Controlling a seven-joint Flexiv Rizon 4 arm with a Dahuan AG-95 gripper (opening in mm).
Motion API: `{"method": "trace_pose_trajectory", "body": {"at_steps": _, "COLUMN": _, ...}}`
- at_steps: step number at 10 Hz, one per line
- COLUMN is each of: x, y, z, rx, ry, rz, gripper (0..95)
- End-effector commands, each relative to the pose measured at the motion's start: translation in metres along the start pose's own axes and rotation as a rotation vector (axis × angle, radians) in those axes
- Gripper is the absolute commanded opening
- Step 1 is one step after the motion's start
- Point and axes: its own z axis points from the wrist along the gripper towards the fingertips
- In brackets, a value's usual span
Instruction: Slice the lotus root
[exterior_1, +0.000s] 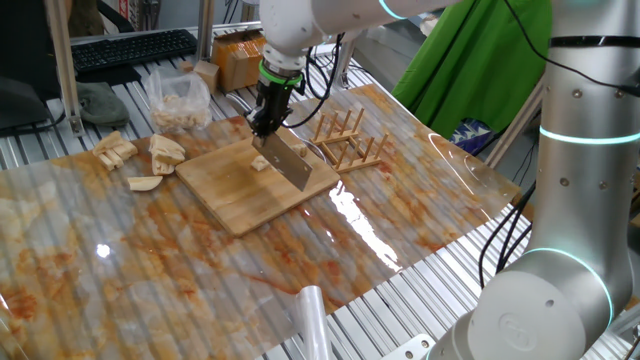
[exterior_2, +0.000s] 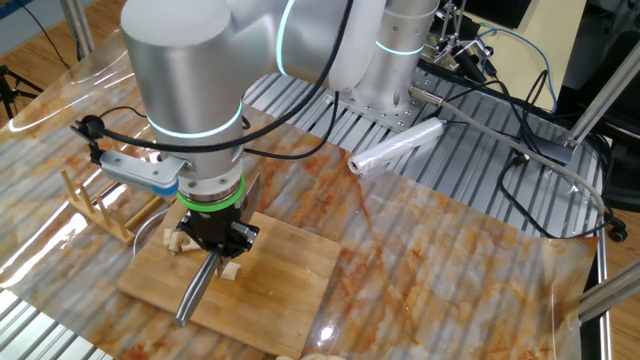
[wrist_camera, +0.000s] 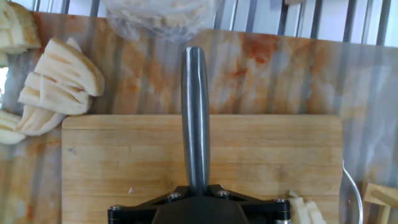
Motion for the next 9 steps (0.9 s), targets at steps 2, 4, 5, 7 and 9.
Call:
{"method": "trace_pose_trajectory", "body": {"at_steps": 2, "x": 0.000, "y": 0.000, "z": -0.001, "rx": 0.000, "ry": 0.005, "rz": 0.001, "gripper": 0.0}}
{"method": "trace_pose_trajectory", "body": {"at_steps": 4, "x": 0.001, "y": 0.001, "z": -0.001, "rx": -0.001, "ry": 0.004, "rz": 0.001, "gripper": 0.0}}
{"method": "trace_pose_trajectory", "body": {"at_steps": 5, "x": 0.001, "y": 0.002, "z": 0.003, "rx": 0.003, "ry": 0.005, "rz": -0.001, "gripper": 0.0}}
{"method": "trace_pose_trajectory", "body": {"at_steps": 7, "x": 0.001, "y": 0.005, "z": 0.013, "rx": 0.006, "ry": -0.001, "rz": -0.002, "gripper": 0.0}}
{"method": "trace_pose_trajectory", "body": {"at_steps": 9, "x": -0.001, "y": 0.004, "z": 0.050, "rx": 0.006, "ry": -0.026, "rz": -0.007, "gripper": 0.0}}
